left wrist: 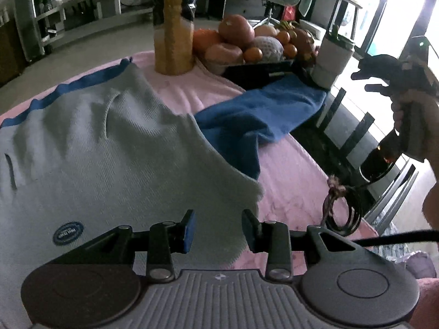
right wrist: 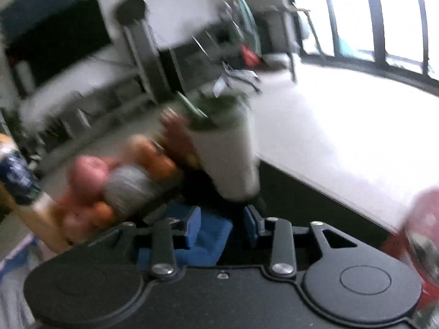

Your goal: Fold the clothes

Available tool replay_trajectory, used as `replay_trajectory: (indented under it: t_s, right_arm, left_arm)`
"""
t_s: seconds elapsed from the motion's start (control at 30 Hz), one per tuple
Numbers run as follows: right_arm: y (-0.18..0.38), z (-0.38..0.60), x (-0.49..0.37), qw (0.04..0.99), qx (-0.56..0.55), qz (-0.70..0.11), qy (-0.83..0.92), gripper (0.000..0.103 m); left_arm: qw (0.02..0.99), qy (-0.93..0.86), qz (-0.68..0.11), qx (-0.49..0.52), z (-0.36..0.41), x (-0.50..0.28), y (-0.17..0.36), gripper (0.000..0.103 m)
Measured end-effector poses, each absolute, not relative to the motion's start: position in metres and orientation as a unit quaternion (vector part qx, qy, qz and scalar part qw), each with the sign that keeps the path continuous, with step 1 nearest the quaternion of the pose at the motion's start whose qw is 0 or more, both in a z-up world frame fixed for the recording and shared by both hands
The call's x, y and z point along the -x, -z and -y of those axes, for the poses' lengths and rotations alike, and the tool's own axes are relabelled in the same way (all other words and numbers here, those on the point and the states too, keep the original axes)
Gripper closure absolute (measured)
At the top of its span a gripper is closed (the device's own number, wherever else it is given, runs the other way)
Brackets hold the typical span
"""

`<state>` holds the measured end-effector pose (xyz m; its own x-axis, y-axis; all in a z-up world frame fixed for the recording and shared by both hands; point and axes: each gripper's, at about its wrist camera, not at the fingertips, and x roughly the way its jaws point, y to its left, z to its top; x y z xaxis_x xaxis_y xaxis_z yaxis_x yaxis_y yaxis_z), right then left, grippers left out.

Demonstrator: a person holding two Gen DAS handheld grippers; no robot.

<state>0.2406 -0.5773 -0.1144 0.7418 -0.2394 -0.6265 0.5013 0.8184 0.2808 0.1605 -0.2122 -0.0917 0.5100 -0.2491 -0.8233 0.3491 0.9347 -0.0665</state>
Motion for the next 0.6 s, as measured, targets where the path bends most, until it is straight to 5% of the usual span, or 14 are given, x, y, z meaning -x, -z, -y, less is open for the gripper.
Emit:
replay_trajectory:
  t_s: [0.17,0.27,0.6]
  right_arm:
    - [0.126,0.582,-0.244,0.886,-0.3,-0.321,0.146,0.069]
    - [0.135,0.581,-0.249,0.873,-0.333,-0.338,0.111,0.078]
    - [0.177,0.508,-0.295,0.871,-0.261,-0.416,-0.006,0.084]
  left_arm:
    - [0.86,0.173,-0.476,-0.066,0.219,-0.169,0.099,0.064]
    - [0.858,0.173,-0.479,-0.07,0.226,-0.181,0.106,0.064]
    - [0.85,0.189,-0.487,-0.063,0.249,-0.191,0.12,0.064]
